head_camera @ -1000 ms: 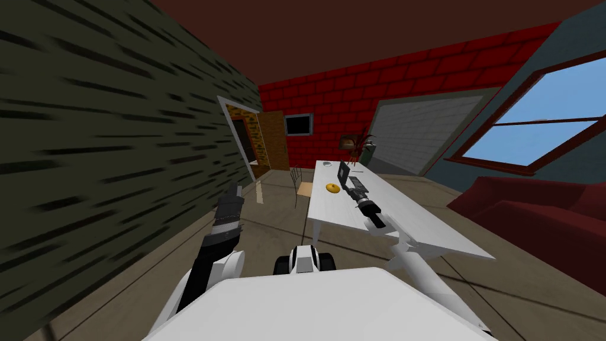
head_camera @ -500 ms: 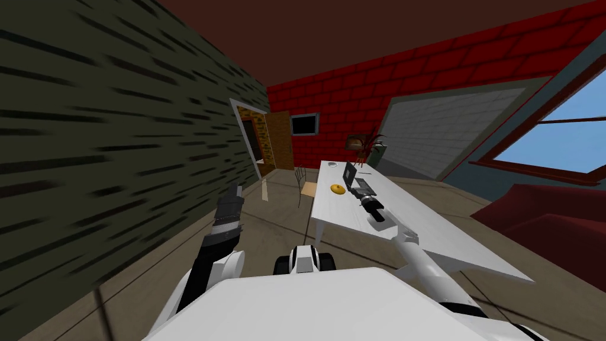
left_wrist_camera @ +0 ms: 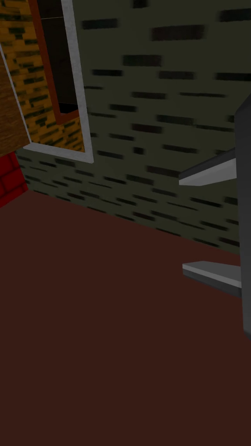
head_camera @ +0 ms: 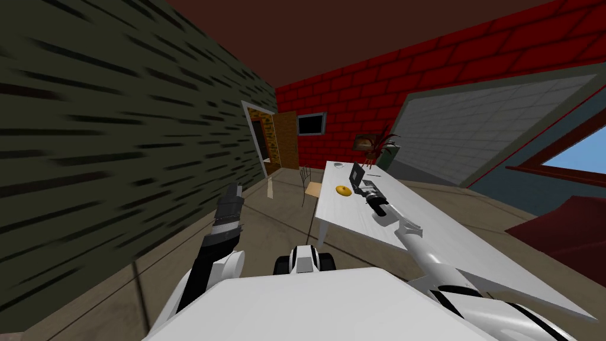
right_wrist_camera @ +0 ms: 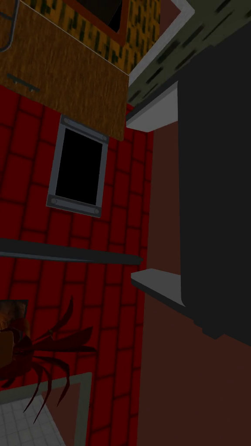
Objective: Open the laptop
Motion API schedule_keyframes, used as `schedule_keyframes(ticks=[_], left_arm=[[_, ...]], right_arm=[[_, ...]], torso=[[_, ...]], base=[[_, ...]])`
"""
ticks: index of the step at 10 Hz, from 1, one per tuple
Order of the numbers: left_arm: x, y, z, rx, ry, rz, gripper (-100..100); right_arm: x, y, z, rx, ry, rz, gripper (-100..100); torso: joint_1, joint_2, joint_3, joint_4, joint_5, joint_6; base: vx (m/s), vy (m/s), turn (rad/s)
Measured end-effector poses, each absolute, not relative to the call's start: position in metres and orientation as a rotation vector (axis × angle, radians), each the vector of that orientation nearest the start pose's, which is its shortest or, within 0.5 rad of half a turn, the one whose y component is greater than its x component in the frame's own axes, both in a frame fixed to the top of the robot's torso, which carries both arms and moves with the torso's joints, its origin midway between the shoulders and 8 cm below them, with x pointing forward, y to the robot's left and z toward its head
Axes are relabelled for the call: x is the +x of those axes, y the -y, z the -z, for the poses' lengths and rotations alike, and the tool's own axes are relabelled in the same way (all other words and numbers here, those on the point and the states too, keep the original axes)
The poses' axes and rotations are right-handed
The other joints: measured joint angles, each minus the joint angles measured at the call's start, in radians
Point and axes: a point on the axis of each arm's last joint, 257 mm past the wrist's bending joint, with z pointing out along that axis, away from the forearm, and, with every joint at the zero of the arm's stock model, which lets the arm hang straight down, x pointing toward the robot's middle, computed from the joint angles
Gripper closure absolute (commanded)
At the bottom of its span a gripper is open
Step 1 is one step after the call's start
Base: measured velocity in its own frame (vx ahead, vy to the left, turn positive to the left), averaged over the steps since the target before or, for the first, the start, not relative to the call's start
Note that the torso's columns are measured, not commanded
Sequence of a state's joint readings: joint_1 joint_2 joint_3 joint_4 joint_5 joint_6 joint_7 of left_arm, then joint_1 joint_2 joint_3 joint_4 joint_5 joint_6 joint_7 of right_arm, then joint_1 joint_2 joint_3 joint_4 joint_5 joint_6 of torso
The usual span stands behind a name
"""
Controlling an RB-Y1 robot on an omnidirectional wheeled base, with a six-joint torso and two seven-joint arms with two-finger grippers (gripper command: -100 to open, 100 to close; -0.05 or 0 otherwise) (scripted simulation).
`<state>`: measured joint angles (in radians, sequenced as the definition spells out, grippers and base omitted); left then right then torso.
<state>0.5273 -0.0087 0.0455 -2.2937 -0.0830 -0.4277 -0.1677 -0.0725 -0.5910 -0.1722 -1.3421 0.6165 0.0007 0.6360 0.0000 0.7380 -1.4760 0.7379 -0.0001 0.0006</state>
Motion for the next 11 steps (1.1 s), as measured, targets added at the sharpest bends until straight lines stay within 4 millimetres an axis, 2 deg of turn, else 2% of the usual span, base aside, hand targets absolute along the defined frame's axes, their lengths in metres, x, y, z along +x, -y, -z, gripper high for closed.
schedule_keyframes(ticks=[2,4,7,11], left_arm=[[0.349,-0.292,-0.008,-0.604,-0.748,1.018,0],[0.349,-0.292,-0.008,-0.604,-0.748,1.018,0],[0.349,-0.292,-0.008,-0.604,-0.748,1.018,0],[0.349,-0.292,-0.008,-0.604,-0.748,1.018,0]], right_arm=[[0.550,0.546,0.175,-0.038,-1.631,0.499,-100],[0.549,0.566,0.177,-0.055,-1.652,0.579,-100],[0.545,0.615,0.161,-0.102,-1.676,0.763,-100],[0.544,0.653,0.146,-0.126,-1.692,0.918,-100]], torso=[[0.000,0.000,0.000,0.000,0.000,-0.001],[0.000,0.000,0.000,0.000,0.000,-0.001],[0.000,0.000,0.000,0.000,0.000,0.000],[0.000,0.000,0.000,0.000,0.000,0.000]], base=[[-0.011,0.003,0.133],[-0.010,0.004,0.148],[-0.011,0.003,0.127],[-0.007,0.004,0.126]])
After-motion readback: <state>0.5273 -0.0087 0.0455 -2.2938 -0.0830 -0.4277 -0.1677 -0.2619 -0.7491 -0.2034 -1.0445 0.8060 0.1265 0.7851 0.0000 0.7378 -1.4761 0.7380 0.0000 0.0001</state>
